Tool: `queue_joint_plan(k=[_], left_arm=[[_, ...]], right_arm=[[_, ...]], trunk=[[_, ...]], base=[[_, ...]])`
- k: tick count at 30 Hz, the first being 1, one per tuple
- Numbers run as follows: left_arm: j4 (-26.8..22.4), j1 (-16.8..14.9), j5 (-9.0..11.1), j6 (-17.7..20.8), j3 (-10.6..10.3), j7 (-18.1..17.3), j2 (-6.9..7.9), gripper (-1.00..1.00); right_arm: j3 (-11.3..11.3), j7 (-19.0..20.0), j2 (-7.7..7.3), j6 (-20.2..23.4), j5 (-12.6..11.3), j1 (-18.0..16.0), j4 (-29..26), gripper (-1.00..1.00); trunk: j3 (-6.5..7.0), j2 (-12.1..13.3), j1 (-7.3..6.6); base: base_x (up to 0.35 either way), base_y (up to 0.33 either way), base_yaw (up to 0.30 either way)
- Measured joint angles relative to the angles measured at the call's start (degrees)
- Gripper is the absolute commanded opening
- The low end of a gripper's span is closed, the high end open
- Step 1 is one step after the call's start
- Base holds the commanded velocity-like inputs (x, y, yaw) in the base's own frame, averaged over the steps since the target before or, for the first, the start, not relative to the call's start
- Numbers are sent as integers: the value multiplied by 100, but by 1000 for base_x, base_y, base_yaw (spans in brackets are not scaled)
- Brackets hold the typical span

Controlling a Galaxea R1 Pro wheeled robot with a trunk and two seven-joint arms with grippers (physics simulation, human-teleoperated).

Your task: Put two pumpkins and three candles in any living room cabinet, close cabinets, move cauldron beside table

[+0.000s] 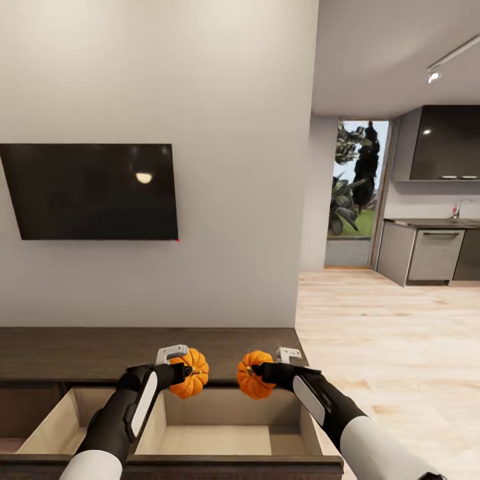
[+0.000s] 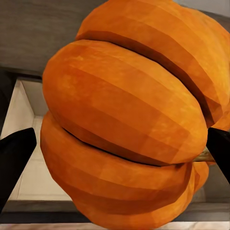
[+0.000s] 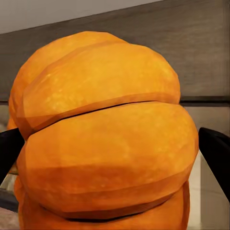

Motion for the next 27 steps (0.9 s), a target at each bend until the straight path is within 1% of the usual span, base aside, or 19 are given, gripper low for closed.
queue_joint_plan(k=[3, 4, 8, 9, 12, 14, 17, 19, 23, 27], left_arm=[[18, -9, -11, -13, -10, 8, -3, -100], [21, -11, -18, -18, -13, 12, -7, -100], [24, -13, -48, -49, -16, 53, -41, -100], [27, -13, -52, -57, -16, 121, -55, -100], [35, -14, -43, -138, -4, 628, -127, -100], [81, -14, -16, -282, -26, 943, -185, -100], [299, -13, 11, -587, -133, 1177, -258, -100], [348, -14, -1, -675, -171, 1228, -275, -100], [374, -21, 10, -700, -197, 1252, -285, -100], [377, -23, 21, -701, -271, 1246, -299, -100]], right_arm=[[2, -70, 2, 110, 127, -2, -1, -100], [2, -177, 10, 178, 193, -2, 0, -100], [-23, -668, 54, 256, 314, -70, -15, -100], [-22, -737, 58, 260, 297, -80, -15, -100], [-23, -832, 101, 264, 279, -97, -27, -100], [-23, -846, 149, 264, 275, -108, -32, -100], [-23, -850, 208, 271, 282, -117, -35, -100], [-18, -854, 223, 367, 282, -131, -34, -100], [-3, -876, 268, 567, 278, -165, -35, -100], [2, -1125, 356, 597, 294, -169, -35, -100]], trunk=[[-54, -120, 66], [-72, -160, 88], [-143, -321, 176], [-161, -361, 198], [-215, -481, 264], [-251, -561, 308], [-305, -682, 374], [-341, -762, 417], [-413, -923, 505], [-485, -1083, 593]], base=[[0, 0, 0], [0, 0, 0], [0, 0, 0], [0, 0, 0], [0, 0, 0], [0, 0, 0], [0, 0, 0], [0, 0, 0], [0, 0, 0], [0, 0, 0]])
